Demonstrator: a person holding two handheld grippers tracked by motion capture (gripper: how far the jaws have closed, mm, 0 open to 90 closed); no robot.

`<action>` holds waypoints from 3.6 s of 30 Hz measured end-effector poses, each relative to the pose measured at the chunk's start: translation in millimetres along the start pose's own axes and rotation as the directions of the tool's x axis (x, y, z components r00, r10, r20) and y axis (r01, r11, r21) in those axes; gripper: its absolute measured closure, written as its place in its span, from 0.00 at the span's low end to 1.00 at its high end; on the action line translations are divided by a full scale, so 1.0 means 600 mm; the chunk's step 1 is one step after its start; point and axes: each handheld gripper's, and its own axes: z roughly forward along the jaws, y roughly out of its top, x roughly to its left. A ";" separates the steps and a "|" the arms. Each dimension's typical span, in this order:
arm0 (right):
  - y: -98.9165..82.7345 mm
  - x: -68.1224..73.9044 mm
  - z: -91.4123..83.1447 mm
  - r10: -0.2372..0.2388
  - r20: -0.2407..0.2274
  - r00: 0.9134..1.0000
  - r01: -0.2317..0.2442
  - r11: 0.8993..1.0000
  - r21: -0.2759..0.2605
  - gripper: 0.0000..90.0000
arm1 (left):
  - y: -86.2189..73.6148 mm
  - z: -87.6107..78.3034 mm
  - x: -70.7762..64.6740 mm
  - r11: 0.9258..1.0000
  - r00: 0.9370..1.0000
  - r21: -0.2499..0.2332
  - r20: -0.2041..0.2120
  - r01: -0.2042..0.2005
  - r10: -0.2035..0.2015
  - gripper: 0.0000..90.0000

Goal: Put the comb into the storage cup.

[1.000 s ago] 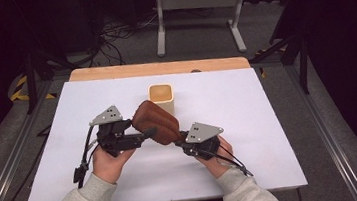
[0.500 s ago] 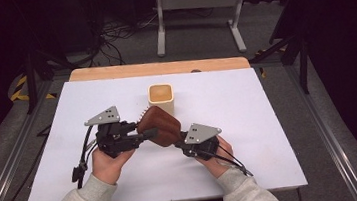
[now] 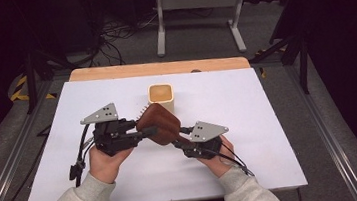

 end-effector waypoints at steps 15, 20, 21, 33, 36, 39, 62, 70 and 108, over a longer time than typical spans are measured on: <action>0.004 -0.018 -0.027 0.068 -0.047 0.997 -0.071 0.994 -0.086 0.15 | 0.048 -0.024 -0.002 0.999 0.997 -0.007 -0.053 -0.052 0.052 0.68; 0.000 -0.027 -0.032 0.101 -0.057 0.993 -0.106 0.991 -0.087 0.04 | 0.064 -0.032 -0.003 0.997 0.994 -0.007 -0.081 -0.071 0.070 0.68; -0.001 -0.029 -0.033 0.105 -0.058 0.993 -0.110 0.990 -0.087 0.03 | 0.068 -0.034 -0.003 0.997 0.993 -0.007 -0.087 -0.077 0.076 0.68; -0.020 -0.042 -0.055 0.161 -0.028 0.986 -0.163 0.983 -0.088 0.01 | 0.100 -0.051 -0.004 0.995 0.987 -0.024 -0.125 -0.102 0.098 0.68; -0.023 -0.046 -0.057 0.172 -0.025 0.985 -0.173 0.981 -0.089 0.01 | 0.108 -0.057 -0.004 0.993 0.984 -0.025 -0.141 -0.116 0.112 0.68; -0.025 -0.050 -0.059 0.181 -0.019 0.983 -0.182 0.979 -0.092 0.01 | 0.117 -0.063 -0.003 0.992 0.981 -0.031 -0.156 -0.124 0.118 0.68; -0.029 -0.056 -0.061 0.195 -0.015 0.981 -0.196 0.976 -0.097 0.01 | 0.153 -0.071 0.011 0.987 0.960 -0.050 -0.245 -0.150 0.133 0.68; -0.029 -0.057 -0.062 0.195 -0.015 0.981 -0.196 0.976 -0.099 0.01 | 0.161 -0.064 0.021 0.986 0.945 -0.056 -0.298 -0.159 0.135 0.68; -0.032 -0.066 -0.071 0.206 -0.010 0.979 -0.205 0.972 -0.115 0.01 | 0.166 -0.018 0.078 0.993 0.918 -0.065 -0.390 -0.102 0.068 0.68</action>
